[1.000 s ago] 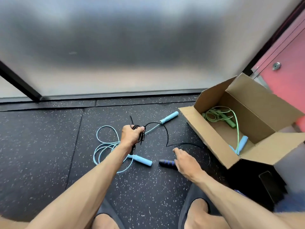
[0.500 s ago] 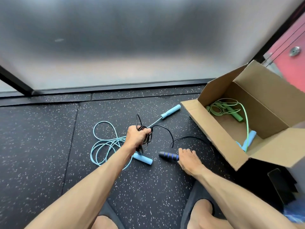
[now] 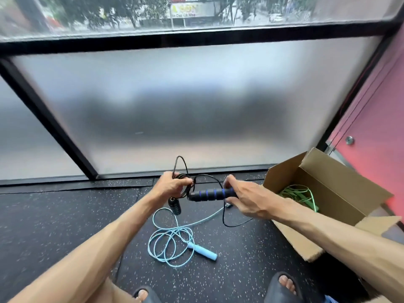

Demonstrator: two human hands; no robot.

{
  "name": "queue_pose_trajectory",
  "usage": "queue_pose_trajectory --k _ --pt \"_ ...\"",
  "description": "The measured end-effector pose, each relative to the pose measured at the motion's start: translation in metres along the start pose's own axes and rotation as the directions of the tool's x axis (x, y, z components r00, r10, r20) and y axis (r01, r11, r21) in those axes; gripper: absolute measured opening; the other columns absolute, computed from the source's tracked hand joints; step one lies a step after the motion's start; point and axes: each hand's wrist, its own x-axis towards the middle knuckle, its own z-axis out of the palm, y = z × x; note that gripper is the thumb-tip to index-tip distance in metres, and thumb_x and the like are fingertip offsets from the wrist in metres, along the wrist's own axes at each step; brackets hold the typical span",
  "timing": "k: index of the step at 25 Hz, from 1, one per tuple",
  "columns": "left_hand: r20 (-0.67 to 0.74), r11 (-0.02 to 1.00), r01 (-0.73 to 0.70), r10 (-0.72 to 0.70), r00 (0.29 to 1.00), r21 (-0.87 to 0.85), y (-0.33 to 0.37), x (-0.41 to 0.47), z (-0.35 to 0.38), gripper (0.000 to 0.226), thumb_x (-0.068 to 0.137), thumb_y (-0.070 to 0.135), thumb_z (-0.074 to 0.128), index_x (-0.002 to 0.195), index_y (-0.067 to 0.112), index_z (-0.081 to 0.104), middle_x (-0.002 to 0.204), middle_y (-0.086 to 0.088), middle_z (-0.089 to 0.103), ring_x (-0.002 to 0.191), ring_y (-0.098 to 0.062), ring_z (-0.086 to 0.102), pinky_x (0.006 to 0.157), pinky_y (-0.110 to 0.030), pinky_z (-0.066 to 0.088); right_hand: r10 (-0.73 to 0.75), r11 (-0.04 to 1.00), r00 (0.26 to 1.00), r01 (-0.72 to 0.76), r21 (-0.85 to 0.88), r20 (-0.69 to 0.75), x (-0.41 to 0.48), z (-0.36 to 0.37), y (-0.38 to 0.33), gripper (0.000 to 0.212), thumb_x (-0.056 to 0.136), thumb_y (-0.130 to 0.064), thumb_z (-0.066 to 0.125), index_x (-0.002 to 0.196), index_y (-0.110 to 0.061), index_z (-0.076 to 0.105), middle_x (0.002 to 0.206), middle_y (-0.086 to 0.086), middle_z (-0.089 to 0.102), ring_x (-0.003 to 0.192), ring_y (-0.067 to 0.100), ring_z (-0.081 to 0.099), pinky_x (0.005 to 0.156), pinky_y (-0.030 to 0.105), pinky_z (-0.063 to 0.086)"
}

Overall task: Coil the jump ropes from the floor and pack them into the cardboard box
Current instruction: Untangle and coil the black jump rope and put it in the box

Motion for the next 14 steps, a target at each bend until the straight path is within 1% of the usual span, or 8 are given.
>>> queue_pose_trajectory --k 1,3,6,8,9,11,12,14 --pt "0.058 1.0 -0.014 0.016 0.998 -0.027 0.008 -0.009 -0.007 0.018 0.087 0.013 0.072 0.076 0.013 0.057 0.054 0.007 0.035 0.046 -0.007 0.025 0.046 -0.023 0.018 0.004 0.997 0.999 -0.001 0.072 -0.038 -0.001 -0.01 -0.006 0.025 0.097 -0.039 0.051 0.11 -0.024 0.035 0.091 0.0 0.059 0.074 0.019 0.057 0.067 0.03 0.046" --pt "0.145 0.995 -0.043 0.056 0.988 -0.094 0.021 -0.026 -0.018 0.021 0.084 0.013 0.074 0.077 0.014 0.054 0.056 0.007 0.033 0.047 -0.006 0.024 0.045 -0.02 0.019 0.033 0.983 0.993 -0.012 0.184 -0.114 -0.002 -0.021 -0.016 0.026 0.097 -0.042 0.051 0.111 -0.024 0.038 0.092 0.003 0.061 0.078 0.022 0.059 0.074 0.034 0.048" --pt "0.219 0.984 -0.077 0.111 0.969 -0.161 0.032 -0.043 -0.017 0.023 0.09 0.009 0.067 0.077 0.016 0.049 0.06 0.007 0.027 0.049 -0.006 0.02 0.043 -0.017 0.019 0.118 0.928 0.975 -0.041 0.37 -0.187 -0.003 -0.02 -0.021 0.031 0.094 -0.056 0.052 0.111 -0.033 0.041 0.093 0.0 0.065 0.079 0.02 0.062 0.076 0.033 0.049" --pt "0.232 0.978 -0.107 0.147 0.961 -0.178 0.035 -0.048 -0.011 0.014 0.093 0.01 0.062 0.082 0.011 0.054 0.06 0.006 0.024 0.049 -0.006 0.018 0.042 -0.016 0.021 0.156 0.903 0.967 -0.058 0.426 -0.2 0.0 -0.018 -0.022 0.033 0.093 -0.059 0.05 0.117 -0.038 0.042 0.087 0.001 0.067 0.075 0.018 0.064 0.073 0.034 0.05" --pt "0.231 0.975 -0.119 0.162 0.959 -0.188 0.036 -0.049 -0.007 0.009 0.093 0.01 0.062 0.087 0.006 0.057 0.059 0.006 0.026 0.048 -0.006 0.019 0.043 -0.016 0.021 0.158 0.9 0.965 -0.054 0.432 -0.208 0.002 -0.019 -0.021 0.034 0.095 -0.055 0.051 0.123 -0.038 0.043 0.083 0.001 0.066 0.072 0.018 0.063 0.071 0.034 0.05" --pt "0.24 0.967 -0.122 0.176 0.955 -0.224 0.035 -0.048 -0.004 0.01 0.091 0.011 0.064 0.092 0.003 0.059 0.057 0.007 0.03 0.048 -0.005 0.022 0.044 -0.017 0.022 0.126 0.884 0.974 -0.024 0.467 -0.188 0.005 -0.025 -0.021 0.041 0.096 -0.043 0.056 0.134 -0.034 0.042 0.079 0.002 0.064 0.064 0.02 0.063 0.067 0.034 0.053" --pt "0.255 0.962 -0.118 0.181 0.95 -0.245 0.035 -0.047 -0.003 0.01 0.089 0.01 0.064 0.093 0.004 0.057 0.057 0.008 0.031 0.049 -0.005 0.023 0.045 -0.017 0.021 0.11 0.863 0.982 -0.018 0.505 -0.153 0.004 -0.03 -0.022 0.048 0.096 -0.036 0.06 0.139 -0.034 0.04 0.081 0.004 0.064 0.063 0.022 0.065 0.066 0.034 0.057" --pt "0.293 0.955 -0.109 0.191 0.937 -0.275 0.035 -0.047 -0.001 0.012 0.087 0.008 0.058 0.097 0.004 0.052 0.059 0.008 0.031 0.05 -0.004 0.023 0.046 -0.017 0.02 0.094 0.818 0.995 -0.056 0.573 -0.037 0.001 -0.04 -0.02 0.063 0.093 -0.029 0.065 0.147 -0.036 0.032 0.088 0.01 0.066 0.067 0.026 0.071 0.067 0.035 0.061"
